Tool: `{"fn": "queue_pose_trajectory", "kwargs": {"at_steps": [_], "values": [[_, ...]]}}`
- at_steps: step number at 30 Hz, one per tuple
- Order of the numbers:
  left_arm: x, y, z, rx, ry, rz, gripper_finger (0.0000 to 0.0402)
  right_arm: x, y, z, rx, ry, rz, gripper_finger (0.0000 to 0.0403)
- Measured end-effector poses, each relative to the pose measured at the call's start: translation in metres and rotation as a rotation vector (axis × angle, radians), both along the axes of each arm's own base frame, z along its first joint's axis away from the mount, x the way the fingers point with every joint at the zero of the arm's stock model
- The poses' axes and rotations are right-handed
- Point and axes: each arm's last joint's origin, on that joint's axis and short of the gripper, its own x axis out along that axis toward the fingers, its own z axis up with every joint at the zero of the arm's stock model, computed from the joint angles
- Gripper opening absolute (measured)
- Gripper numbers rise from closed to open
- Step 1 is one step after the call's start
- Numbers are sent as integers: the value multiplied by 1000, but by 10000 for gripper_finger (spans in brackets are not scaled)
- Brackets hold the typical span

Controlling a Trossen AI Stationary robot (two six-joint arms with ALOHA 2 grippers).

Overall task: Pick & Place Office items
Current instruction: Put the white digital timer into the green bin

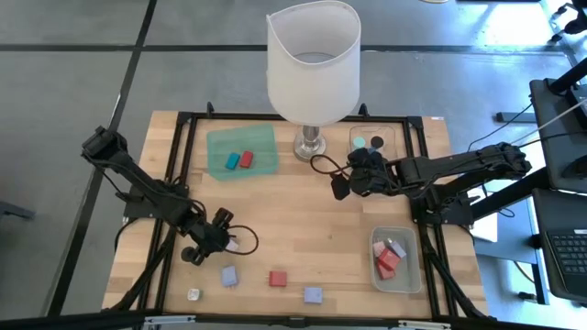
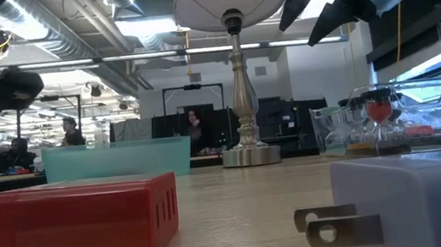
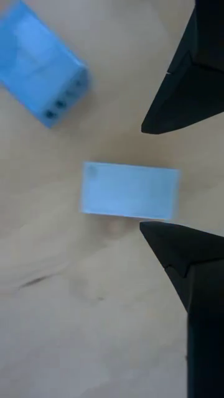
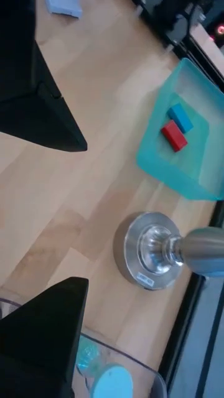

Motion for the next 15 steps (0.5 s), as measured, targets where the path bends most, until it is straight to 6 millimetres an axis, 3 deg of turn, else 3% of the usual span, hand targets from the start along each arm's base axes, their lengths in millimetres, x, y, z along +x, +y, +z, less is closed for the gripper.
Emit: {"fn": "queue_pose_trajectory", "kwargs": {"at_steps": [15], "values": [[-8, 6, 9, 23, 2, -64, 240, 1, -2, 2, -36, -30, -40, 351]]}}
